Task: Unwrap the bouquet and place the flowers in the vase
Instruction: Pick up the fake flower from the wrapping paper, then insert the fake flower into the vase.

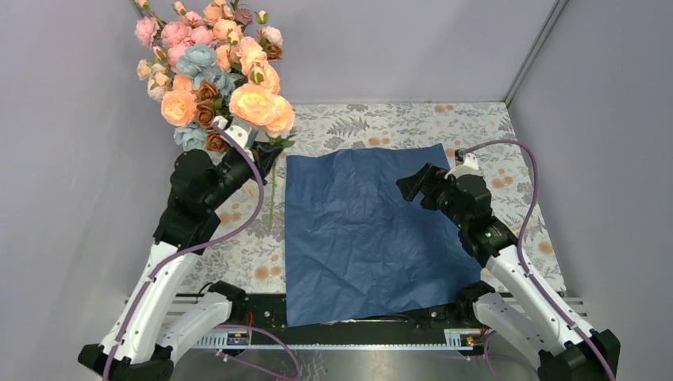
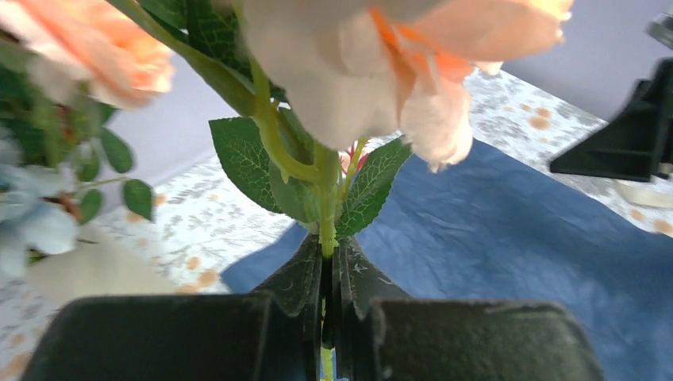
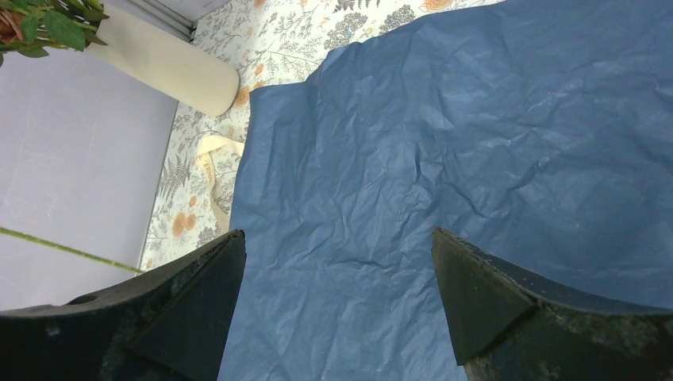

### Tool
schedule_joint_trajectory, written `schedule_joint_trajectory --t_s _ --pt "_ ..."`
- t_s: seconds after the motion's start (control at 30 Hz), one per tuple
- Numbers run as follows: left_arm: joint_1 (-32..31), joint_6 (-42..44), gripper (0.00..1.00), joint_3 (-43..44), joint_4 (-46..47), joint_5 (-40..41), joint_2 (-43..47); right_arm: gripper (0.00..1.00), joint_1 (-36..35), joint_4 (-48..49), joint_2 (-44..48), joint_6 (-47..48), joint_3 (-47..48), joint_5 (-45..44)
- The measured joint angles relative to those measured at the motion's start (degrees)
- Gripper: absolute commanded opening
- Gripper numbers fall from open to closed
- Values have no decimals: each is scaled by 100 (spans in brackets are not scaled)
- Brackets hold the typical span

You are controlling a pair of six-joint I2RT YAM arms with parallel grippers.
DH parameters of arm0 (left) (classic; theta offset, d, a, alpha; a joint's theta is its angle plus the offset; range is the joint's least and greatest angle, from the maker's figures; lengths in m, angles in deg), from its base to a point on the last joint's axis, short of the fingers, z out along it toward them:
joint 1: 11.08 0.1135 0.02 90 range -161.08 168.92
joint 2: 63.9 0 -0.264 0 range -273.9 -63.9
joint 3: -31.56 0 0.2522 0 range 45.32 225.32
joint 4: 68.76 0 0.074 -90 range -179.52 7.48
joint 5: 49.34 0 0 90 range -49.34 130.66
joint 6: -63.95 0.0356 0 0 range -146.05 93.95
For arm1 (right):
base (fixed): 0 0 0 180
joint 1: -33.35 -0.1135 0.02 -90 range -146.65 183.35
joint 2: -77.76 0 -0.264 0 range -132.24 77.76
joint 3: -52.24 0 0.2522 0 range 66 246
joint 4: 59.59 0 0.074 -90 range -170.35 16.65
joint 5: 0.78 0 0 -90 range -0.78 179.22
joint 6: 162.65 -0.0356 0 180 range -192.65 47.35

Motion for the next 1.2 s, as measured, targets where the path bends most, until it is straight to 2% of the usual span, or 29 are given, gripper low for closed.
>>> schedule_joint_trajectory --t_s 0.23,0.5,0.73,1.2 --pt "363 297 0 -26 750 503 7 93 223 0 22 -149 -66 203" --pt "614 586 0 -264 1945 529 79 93 391 -9 225 -223 -201 326" --pt "964 844 0 -330 3082 658 -463 93 483 -59 455 -234 -247 424" --pt "1043 1467 0 -442 5512 1515 -1604 93 605 -564 973 -103 -245 365"
